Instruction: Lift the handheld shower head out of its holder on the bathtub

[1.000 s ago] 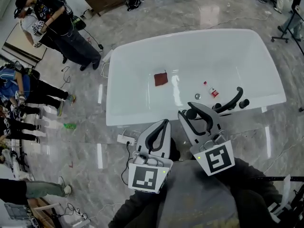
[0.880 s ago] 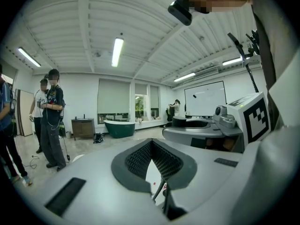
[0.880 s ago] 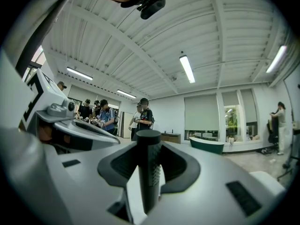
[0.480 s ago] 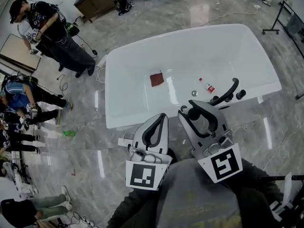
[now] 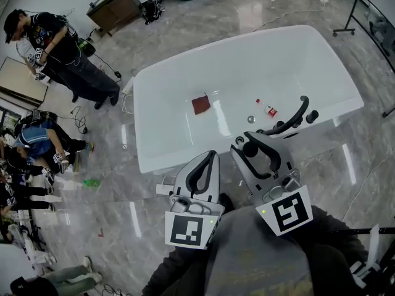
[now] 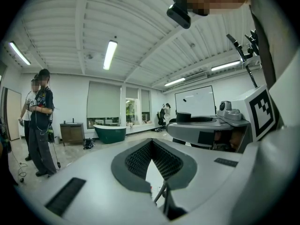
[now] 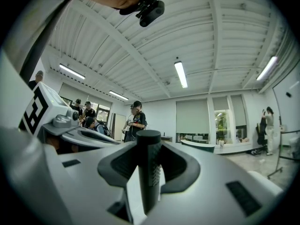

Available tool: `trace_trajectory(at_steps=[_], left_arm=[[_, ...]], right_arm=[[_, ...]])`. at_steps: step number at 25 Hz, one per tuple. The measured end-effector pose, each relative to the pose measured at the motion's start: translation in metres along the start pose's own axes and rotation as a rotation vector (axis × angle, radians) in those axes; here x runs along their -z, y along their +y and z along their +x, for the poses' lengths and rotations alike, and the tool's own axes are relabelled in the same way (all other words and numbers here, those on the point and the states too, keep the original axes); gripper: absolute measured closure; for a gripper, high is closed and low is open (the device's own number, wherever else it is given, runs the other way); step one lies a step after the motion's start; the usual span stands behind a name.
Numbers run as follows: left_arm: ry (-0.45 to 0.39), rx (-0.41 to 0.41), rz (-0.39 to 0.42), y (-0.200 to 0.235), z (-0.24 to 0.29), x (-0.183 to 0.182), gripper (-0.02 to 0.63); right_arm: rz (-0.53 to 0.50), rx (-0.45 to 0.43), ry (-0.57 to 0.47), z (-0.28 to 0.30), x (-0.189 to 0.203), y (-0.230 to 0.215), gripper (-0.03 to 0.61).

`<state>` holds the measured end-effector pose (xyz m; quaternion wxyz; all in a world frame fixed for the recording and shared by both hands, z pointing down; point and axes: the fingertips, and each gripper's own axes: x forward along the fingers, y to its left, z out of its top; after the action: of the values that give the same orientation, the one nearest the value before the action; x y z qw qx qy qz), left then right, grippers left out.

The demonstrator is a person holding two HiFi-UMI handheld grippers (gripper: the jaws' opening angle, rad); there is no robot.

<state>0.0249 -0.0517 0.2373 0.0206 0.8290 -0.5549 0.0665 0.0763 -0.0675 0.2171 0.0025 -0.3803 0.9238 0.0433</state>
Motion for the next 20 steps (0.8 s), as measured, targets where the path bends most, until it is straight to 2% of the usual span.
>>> trace_trajectory(at_steps=[20], left_arm=[[0.006,0.023,0.006,0.006,-0.001,0.000,0.612]], right_arm=[[-0.001,0.003,0.005,0.010,-0.001,0.006,0.443]])
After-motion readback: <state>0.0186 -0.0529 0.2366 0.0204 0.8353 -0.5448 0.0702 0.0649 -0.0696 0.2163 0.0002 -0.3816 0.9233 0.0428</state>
